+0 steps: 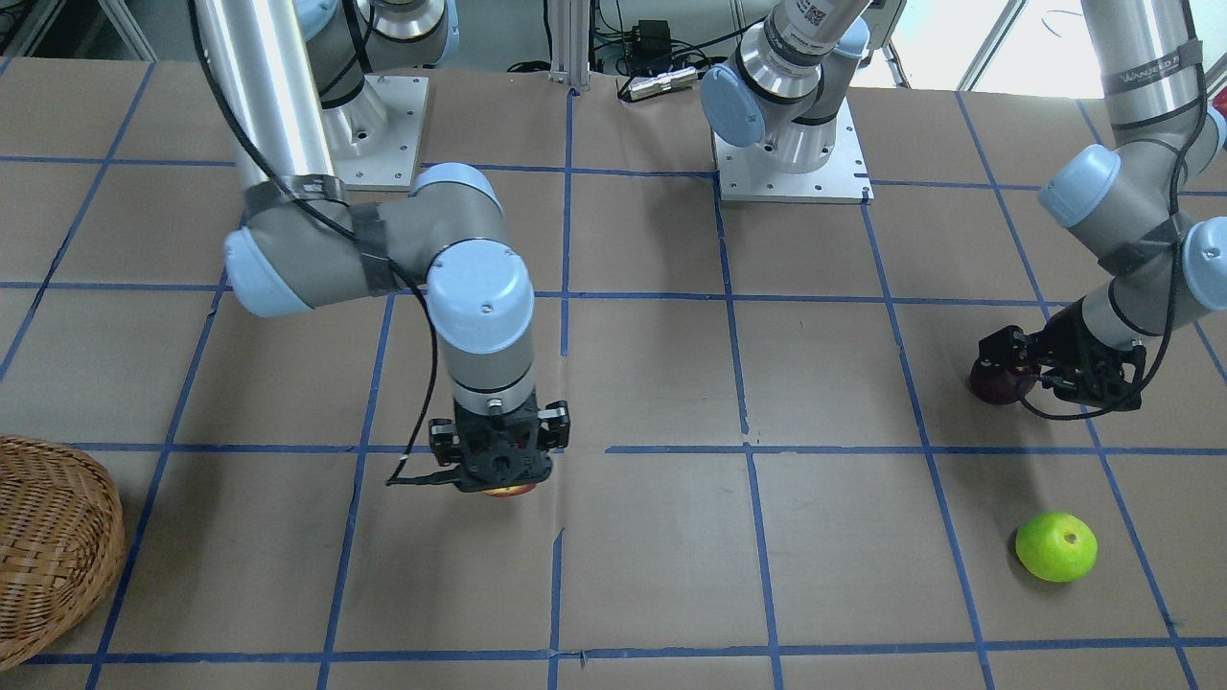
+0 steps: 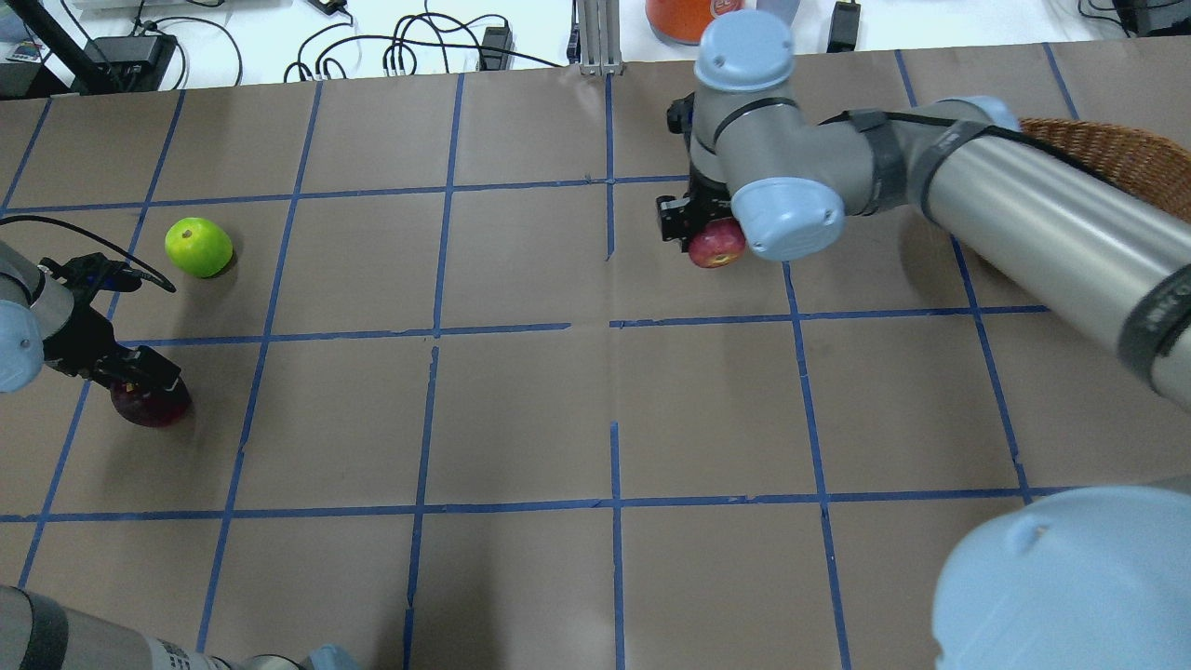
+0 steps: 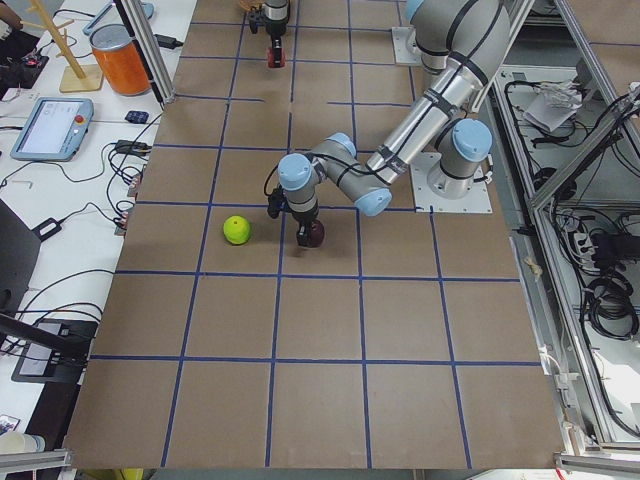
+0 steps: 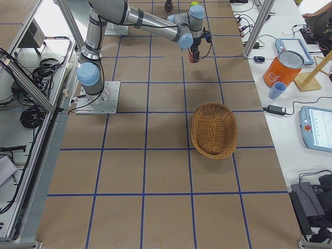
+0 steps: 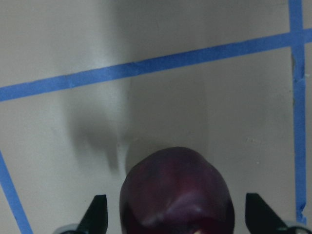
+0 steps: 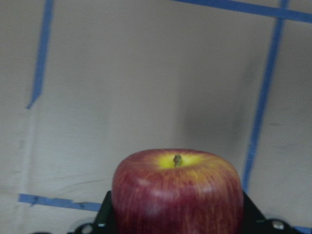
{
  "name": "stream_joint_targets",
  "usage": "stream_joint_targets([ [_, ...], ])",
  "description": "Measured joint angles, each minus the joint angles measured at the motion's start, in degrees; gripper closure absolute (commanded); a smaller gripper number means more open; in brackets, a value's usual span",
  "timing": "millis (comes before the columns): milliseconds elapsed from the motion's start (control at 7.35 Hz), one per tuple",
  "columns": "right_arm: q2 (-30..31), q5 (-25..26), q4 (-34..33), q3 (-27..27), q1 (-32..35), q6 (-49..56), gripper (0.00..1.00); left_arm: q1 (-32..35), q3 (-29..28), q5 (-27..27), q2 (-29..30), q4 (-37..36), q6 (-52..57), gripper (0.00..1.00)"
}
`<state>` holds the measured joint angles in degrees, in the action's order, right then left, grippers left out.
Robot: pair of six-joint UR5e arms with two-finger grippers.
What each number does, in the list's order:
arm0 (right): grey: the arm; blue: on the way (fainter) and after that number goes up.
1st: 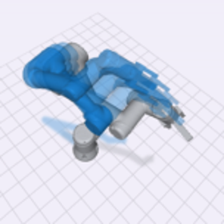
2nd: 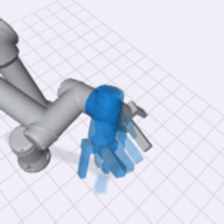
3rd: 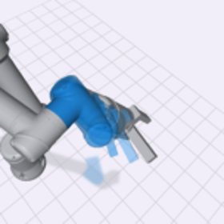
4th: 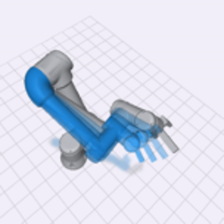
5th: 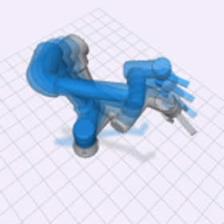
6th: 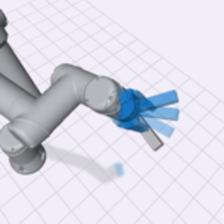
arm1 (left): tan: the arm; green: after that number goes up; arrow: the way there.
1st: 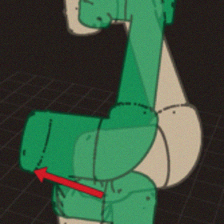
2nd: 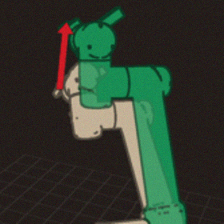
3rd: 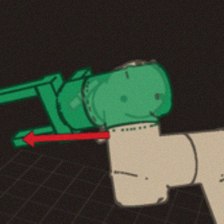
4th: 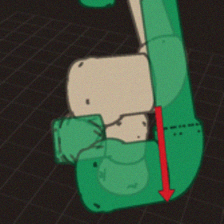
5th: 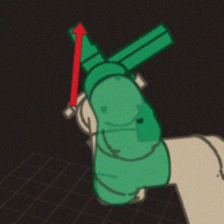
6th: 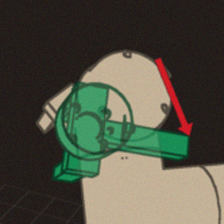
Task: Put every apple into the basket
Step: 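Carry red apple to basket with right gripper while left grasps dark apple, then release dark apple at table center while right gripper drops red apple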
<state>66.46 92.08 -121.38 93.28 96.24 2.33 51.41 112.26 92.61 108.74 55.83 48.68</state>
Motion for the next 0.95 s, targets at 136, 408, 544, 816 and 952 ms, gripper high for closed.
stream_joint_targets([
  [136, 2.1, 0.2, 1.1, 0.6, -6.4, 6.6, 0.76, 0.0, 0.2, 0.0, 0.1, -0.3, 0.0, 0.51],
  [408, 3.6, 0.2, 1.8, 0.5, -19.5, 22.8, 0.77, 0.0, 0.1, 0.0, 0.4, -0.5, 0.2, 0.81],
  [544, 3.6, 0.2, 1.7, 0.0, -24.8, 30.0, 0.78, 0.1, -0.1, 0.1, 0.4, -0.4, 0.2, 0.81],
  [816, 1.2, 0.0, 1.2, -3.4, -30.7, 39.6, 0.77, 0.9, -1.4, 1.3, 0.0, 1.5, -0.2, 0.81],
  [952, -1.9, -0.3, 1.1, -6.7, -31.9, 41.8, 0.77, 3.2, -3.5, 2.4, -0.4, 5.5, -2.0, 0.81],
])
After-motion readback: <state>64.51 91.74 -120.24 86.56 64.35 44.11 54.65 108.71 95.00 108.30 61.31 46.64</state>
